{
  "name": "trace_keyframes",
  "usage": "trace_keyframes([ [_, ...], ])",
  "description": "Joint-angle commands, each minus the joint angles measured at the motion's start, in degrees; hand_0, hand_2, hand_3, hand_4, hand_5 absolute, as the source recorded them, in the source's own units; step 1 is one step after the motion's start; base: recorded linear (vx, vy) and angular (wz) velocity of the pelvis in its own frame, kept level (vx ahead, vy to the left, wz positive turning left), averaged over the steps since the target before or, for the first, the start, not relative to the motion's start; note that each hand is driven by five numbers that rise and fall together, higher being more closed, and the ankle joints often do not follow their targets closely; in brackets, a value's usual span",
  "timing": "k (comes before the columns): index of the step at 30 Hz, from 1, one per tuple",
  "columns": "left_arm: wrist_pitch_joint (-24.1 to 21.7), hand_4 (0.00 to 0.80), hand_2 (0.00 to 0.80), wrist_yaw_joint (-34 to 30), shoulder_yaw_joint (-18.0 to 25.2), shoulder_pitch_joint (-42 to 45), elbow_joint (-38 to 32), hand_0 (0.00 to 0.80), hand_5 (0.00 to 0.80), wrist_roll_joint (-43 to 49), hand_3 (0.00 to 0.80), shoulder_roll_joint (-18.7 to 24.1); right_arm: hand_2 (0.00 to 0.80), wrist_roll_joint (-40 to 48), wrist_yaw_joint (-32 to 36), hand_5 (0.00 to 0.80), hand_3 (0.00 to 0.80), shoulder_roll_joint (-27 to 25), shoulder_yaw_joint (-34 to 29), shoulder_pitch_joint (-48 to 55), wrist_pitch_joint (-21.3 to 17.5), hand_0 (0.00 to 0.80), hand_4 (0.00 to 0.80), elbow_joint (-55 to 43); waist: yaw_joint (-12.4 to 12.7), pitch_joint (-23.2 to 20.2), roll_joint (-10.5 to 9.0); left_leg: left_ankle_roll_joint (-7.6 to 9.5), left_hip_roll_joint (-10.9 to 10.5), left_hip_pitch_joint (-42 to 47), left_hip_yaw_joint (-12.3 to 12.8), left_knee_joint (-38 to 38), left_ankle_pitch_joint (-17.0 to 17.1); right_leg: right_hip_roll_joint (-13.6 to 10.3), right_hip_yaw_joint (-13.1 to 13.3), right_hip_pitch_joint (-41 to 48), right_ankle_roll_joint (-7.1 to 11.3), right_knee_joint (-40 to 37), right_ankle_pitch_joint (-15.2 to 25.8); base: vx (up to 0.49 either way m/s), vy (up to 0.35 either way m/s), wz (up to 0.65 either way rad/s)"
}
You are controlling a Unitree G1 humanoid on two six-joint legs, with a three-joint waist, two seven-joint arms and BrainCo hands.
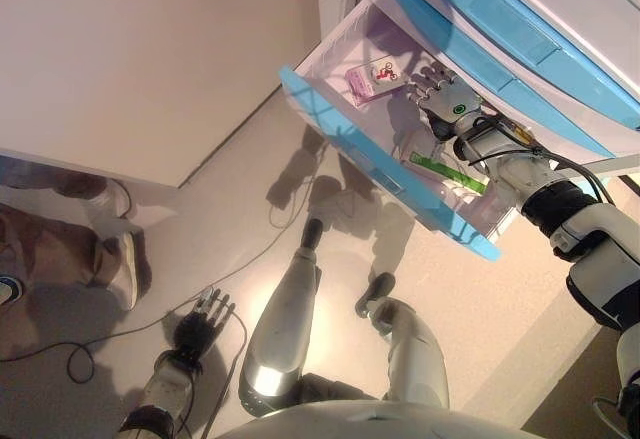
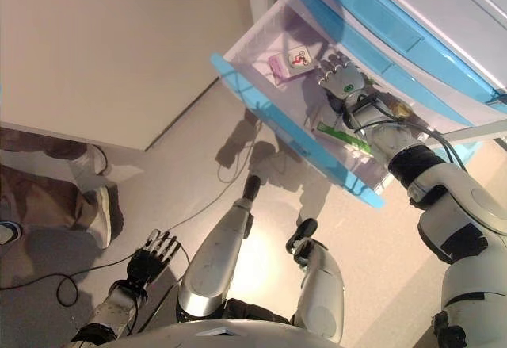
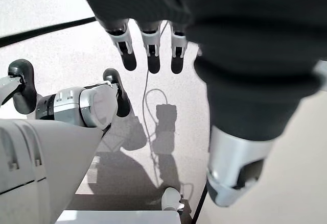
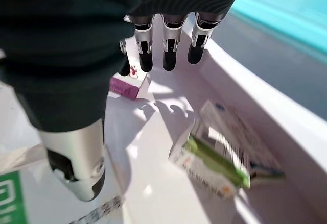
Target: Open the drawer and pick up the medicine
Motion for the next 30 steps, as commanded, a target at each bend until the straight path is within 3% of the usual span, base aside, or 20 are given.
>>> trace_keyframes([
  [1, 0.4, 0.0, 0.0, 0.4, 1.1, 4.2, -1.3, 0.0, 0.0, 0.6, 0.0, 1.2, 0.0, 6.6, 2.9, 0.0, 0.0, -1.9, -3.2, -1.4, -4.0, 0.0, 0.0, -4.5, -0.6, -1.2, -1.48, 3.19, -2.9, 1.2, 2.5, 2.5, -9.2, 0.9, 2.0, -1.3, 3.99, -1.2, 6.3, 0.0, 0.0, 0.0],
  [5, 0.5, 0.0, 0.0, 0.6, 1.5, 3.7, -1.4, 0.0, 0.0, 0.6, 0.0, 0.9, 0.0, 11.0, 8.6, 0.0, 0.0, -1.5, -4.4, 1.0, -10.2, 0.0, 0.0, -7.1, -1.1, -1.2, -1.56, 3.11, -2.8, 1.2, 2.8, 2.4, -9.2, 0.9, 2.3, -1.3, 3.81, -1.4, 6.1, -0.005, 0.003, -0.01],
  [16, -0.8, 0.0, 0.0, -0.1, 0.8, 3.2, 0.3, 0.0, 0.0, -0.9, 0.0, 0.2, 0.0, 15.6, 11.2, 0.0, 0.0, -0.4, -5.9, 6.3, -19.3, 0.0, 0.0, -13.9, -2.3, -1.2, -1.21, 2.94, -3.1, 0.8, 2.8, 1.9, -8.9, 1.2, 3.0, -2.1, 3.57, -1.2, 5.7, -0.001, 0.0, -0.01],
  [30, -1.8, 0.0, 0.0, -1.3, -0.1, 2.6, 1.5, 0.0, 0.0, -1.1, 0.0, -0.7, 0.0, 17.9, 14.8, 0.0, 0.0, 0.6, -5.6, 9.9, -21.7, 0.0, 0.0, -18.9, -2.8, -1.2, -1.19, 2.68, -3.2, 0.0, 3.1, 2.5, -8.9, 1.5, 3.1, -2.9, 3.24, -1.0, 5.2, -0.001, 0.0, 0.0],
])
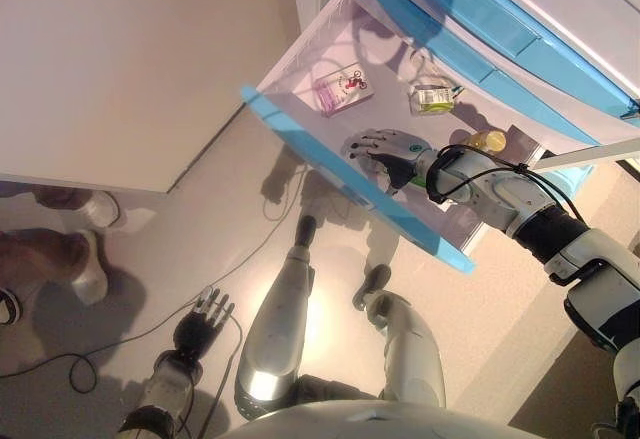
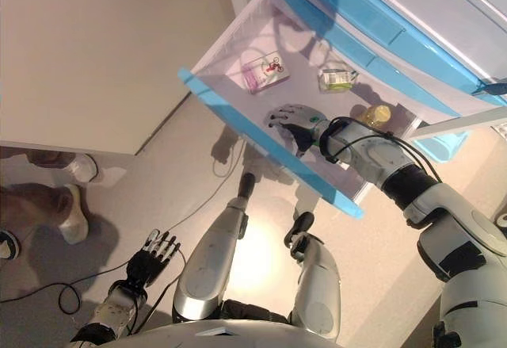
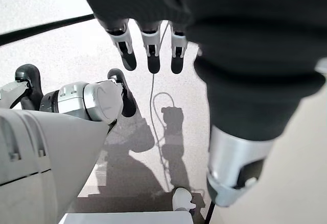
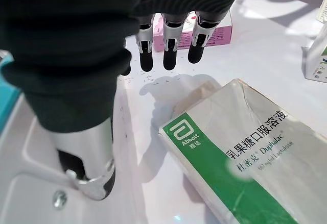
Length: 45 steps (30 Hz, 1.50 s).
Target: Open the drawer and pick up the medicine
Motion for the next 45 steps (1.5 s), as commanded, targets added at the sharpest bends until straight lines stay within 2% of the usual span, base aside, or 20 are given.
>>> trace_keyframes([
  [1, -1.3, 0.0, 0.0, -1.1, 0.1, 2.6, 0.7, 0.0, 0.0, -0.8, 0.0, -0.6, 0.0, 3.6, 0.5, 0.0, 0.0, -0.1, -0.2, 0.8, -3.0, 0.0, 0.0, -4.9, -0.7, -1.3, 0.03, 2.7, -3.0, 0.0, 2.4, 4.7, -9.3, 1.4, 2.1, -1.6, 3.42, -0.4, 5.0, 0.0, 0.0, 0.0],
  [17, -1.9, 0.0, 0.0, -0.4, -1.1, 2.3, 0.7, 0.0, 0.0, -1.5, 0.0, -1.6, 0.0, 7.0, 1.2, 0.0, 0.0, 1.6, -2.0, 4.0, -4.5, 0.0, 0.0, -7.2, -1.3, -1.3, 0.32, 2.57, -2.8, 0.0, 2.8, 4.9, -9.2, 1.2, 2.2, -2.1, 3.32, 0.4, 5.0, 0.0, 0.0, 0.0],
  [26, -2.5, 0.0, 0.0, -1.6, -1.6, 1.6, 2.0, 0.0, 0.0, -1.8, 0.0, -2.4, 0.0, 12.0, 4.0, 0.0, 0.0, 3.7, -2.1, 5.8, -5.6, 0.0, 0.0, -9.0, -1.8, -1.3, 0.83, 2.46, -2.8, 0.1, 3.1, 4.8, -9.1, 1.2, 2.5, -2.4, 2.98, 0.6, 4.5, 0.0, 0.0, 0.0],
  [35, -2.6, 0.0, 0.0, -1.9, -2.4, 1.2, 2.8, 0.0, 0.0, -2.6, 0.0, -3.1, 0.0, 14.9, 8.3, 0.0, 0.0, 5.5, -0.7, 7.2, -5.1, 0.0, 0.0, -12.7, -2.3, -1.3, 1.32, 2.29, -2.9, 0.0, 3.5, 4.7, -8.8, 1.1, 2.8, -2.9, 2.86, 0.8, 4.5, -0.007, 0.01, -0.02],
  [45, -2.7, 0.0, 0.0, -1.6, -3.0, 0.6, 2.9, 0.0, 0.0, -3.5, 0.0, -3.4, 0.0, 17.2, 9.8, 0.0, 0.0, 6.5, 0.1, 8.3, -3.7, 0.0, 0.0, -15.4, -2.7, -1.3, 1.39, 2.08, -2.8, 0.3, 3.9, 4.1, -8.4, 1.1, 3.0, -3.0, 3.09, 0.6, 4.9, 0.0, 0.0, 0.0],
])
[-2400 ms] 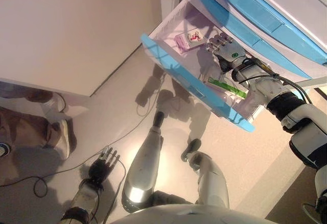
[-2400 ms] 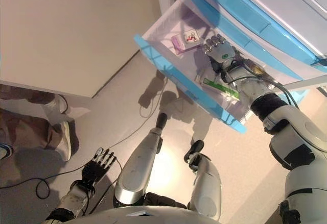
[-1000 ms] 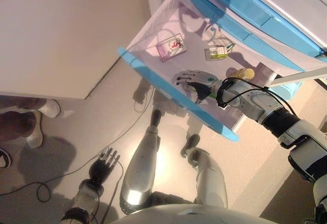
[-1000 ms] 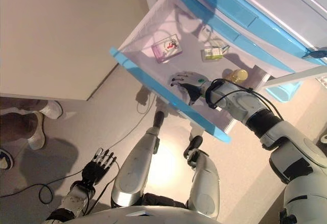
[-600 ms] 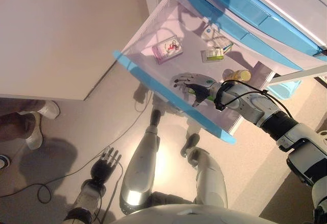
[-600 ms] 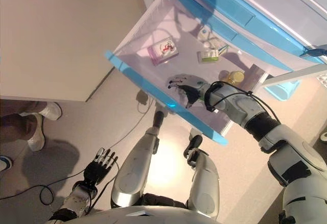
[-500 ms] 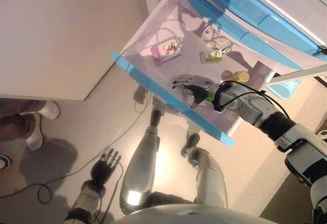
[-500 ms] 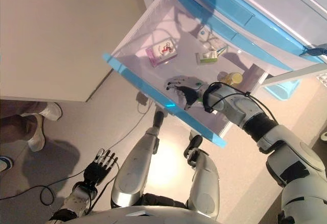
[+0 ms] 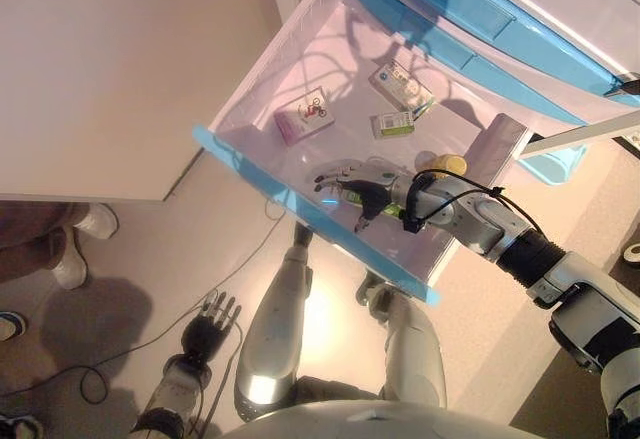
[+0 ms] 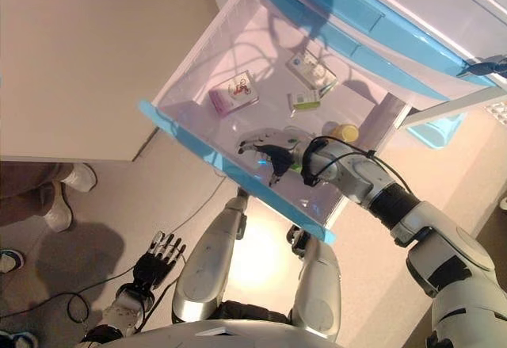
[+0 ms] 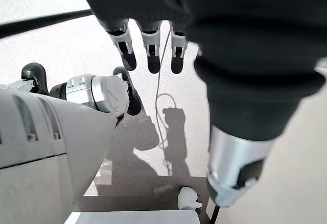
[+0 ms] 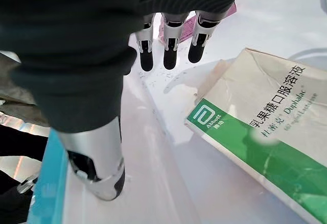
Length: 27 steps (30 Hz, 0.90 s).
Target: Open the drawer and pick up the medicine
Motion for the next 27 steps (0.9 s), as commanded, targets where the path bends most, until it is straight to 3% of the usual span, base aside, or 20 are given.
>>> trace_keyframes([
  [1, -1.5, 0.0, 0.0, -0.5, -2.5, 0.8, 0.9, 0.0, 0.0, -1.6, 0.0, -0.8, 0.0, 3.4, 0.2, 0.0, 0.0, 2.2, 1.8, 1.3, -2.0, 0.0, 0.0, -6.5, -0.1, -1.5, 0.78, 2.37, -2.7, 0.3, 2.9, 5.9, -9.2, 1.3, 1.8, -1.3, 3.18, -0.7, 5.0, 0.0, 0.0, 0.0],
  [9, -1.6, 0.0, 0.0, 0.0, -2.8, 0.8, 0.4, 0.0, 0.0, -1.2, 0.0, -1.3, 0.0, -1.7, -8.4, 0.0, 0.0, 1.3, 0.6, 1.5, 0.6, 0.0, 0.0, -7.6, -0.5, -1.5, 1.01, 2.5, -2.6, 0.5, 3.3, 5.9, -9.3, 1.1, 2.0, -1.7, 3.3, -0.3, 5.3, 0.0, 0.0, 0.0],
  [17, -2.4, 0.0, 0.0, 1.8, -1.8, 2.4, -1.5, 0.0, 0.0, -0.6, 0.0, -1.7, 0.0, -8.7, -16.4, 0.0, 0.0, -4.8, -6.7, 1.6, 4.9, 0.0, 0.0, -15.5, -1.4, -1.5, 0.14, 2.71, -2.3, 0.8, 3.5, 6.6, -9.9, 1.2, 2.5, -1.4, 3.86, 0.3, 6.2, 0.008, -0.005, 0.0],
  [27, -2.1, 0.0, 0.0, 4.6, -0.4, 4.3, -4.8, 0.0, 0.0, 0.5, 0.0, -1.9, 0.0, -14.6, -15.8, 0.0, 0.0, -11.7, -13.4, -0.9, 8.7, 0.0, 0.0, -24.0, -1.5, -1.5, -0.69, 3.16, -1.6, 1.3, 4.1, 7.8, -10.7, 1.5, 2.8, -0.8, 3.96, 1.4, 6.4, 0.018, -0.011, -0.02],
])
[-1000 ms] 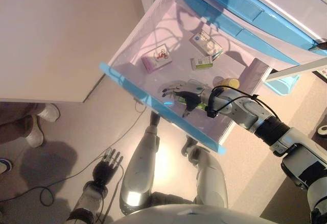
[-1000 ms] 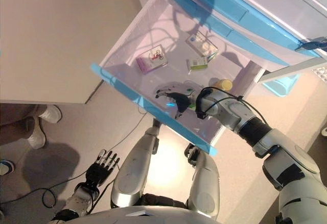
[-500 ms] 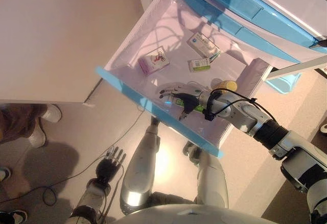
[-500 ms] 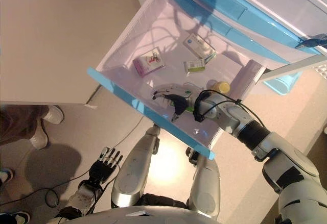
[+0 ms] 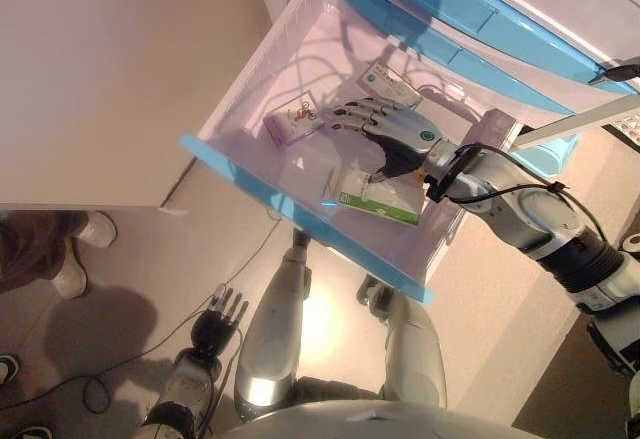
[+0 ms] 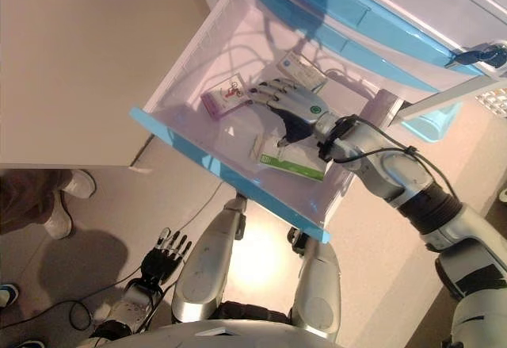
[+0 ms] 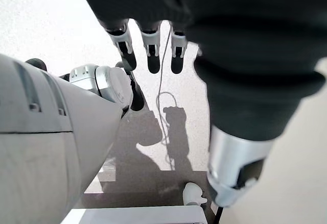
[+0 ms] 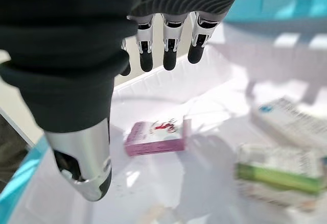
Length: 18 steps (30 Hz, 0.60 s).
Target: Open the drawer and pick up the medicine
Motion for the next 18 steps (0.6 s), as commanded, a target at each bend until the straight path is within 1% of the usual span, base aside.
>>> trace_keyframes([
  [1, -0.7, 0.0, 0.0, 1.4, 0.9, 5.4, -3.6, 0.0, 0.0, 1.2, 0.0, 0.0, 0.0, -1.8, -0.5, 0.0, 0.0, -1.0, -3.0, -3.3, 1.2, 0.0, 0.0, -6.2, 0.0, -1.5, -0.79, 2.98, -1.7, 1.3, 3.1, 6.5, -10.7, 1.4, 1.7, -0.5, 4.0, 0.1, 6.6, 0.0, 0.0, 0.0],
  [6, 0.2, 0.0, 0.0, 2.4, 1.7, 5.5, -4.2, 0.0, 0.0, 1.7, 0.0, 0.3, 0.0, -0.5, 2.3, 0.0, 0.0, -2.0, -1.7, -6.8, 4.8, 0.0, 0.0, -3.3, 0.5, -1.5, -0.79, 3.05, -1.5, 1.6, 3.1, 7.0, -10.9, 1.6, 1.7, 0.3, 3.5, 0.0, 6.0, 0.018, -0.001, -0.04],
  [9, 0.6, 0.0, 0.0, 2.2, 2.3, 5.4, -3.9, 0.0, 0.0, 2.2, 0.0, 0.7, 0.0, -0.1, 2.6, 0.0, 0.0, -1.5, -1.0, -7.6, 6.0, 0.0, 0.0, -0.3, 0.8, -1.5, -0.82, 3.12, -1.5, 1.5, 2.9, 7.3, -11.0, 1.5, 1.6, 0.3, 3.31, 0.2, 5.8, 0.005, -0.003, 0.01],
  [18, 1.6, 0.0, 0.0, 1.9, 2.2, 3.9, -2.4, 0.0, 0.0, 2.8, 0.0, 1.6, 0.0, -0.8, 0.2, 0.0, 0.0, 2.9, 3.7, -10.8, 5.7, 0.0, 0.0, 14.8, 1.8, -1.5, -0.42, 3.32, -1.8, 0.3, 2.3, 8.2, -10.9, 1.2, 1.1, -0.3, 2.78, 0.8, 5.5, 0.003, 0.0, 0.01],
])
